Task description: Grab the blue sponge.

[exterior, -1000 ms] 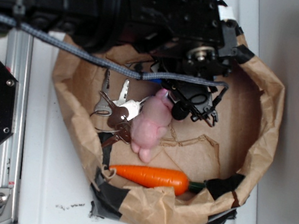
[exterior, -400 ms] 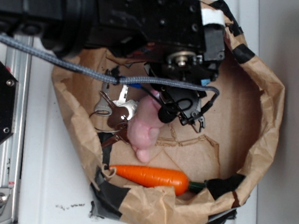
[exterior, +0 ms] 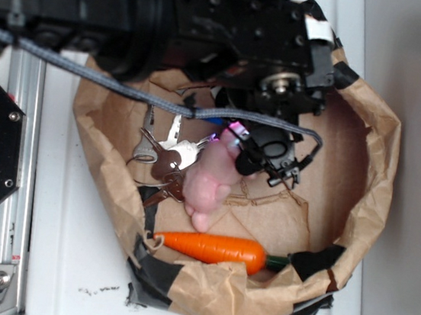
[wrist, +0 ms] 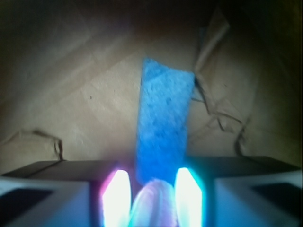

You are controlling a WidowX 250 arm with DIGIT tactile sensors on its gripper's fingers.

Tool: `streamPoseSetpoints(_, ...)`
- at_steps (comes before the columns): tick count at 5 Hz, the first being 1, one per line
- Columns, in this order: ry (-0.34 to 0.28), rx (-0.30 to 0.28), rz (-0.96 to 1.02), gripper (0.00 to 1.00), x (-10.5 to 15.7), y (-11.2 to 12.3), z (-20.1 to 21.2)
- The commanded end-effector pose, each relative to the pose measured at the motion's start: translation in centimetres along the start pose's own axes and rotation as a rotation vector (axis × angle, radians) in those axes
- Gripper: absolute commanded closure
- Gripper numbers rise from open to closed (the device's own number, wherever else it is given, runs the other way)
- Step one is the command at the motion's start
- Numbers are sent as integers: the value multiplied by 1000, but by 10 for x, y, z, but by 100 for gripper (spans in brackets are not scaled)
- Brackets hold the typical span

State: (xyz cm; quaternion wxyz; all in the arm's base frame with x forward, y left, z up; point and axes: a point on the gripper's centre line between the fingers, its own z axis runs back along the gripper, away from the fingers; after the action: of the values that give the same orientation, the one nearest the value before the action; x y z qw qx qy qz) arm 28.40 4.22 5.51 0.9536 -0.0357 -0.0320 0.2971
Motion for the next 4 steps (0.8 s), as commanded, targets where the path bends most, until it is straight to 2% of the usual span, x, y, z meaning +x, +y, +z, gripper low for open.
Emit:
streamPoseSetpoints(1,-43,33,-24,0,23,11,-1)
streamPoseSetpoints(2,29,37,-5,0,26,11,-13)
streamPoseSetpoints(3,68,46,50,0,25,15,-18)
streamPoseSetpoints(4,65,54,68,100,24,16,-18)
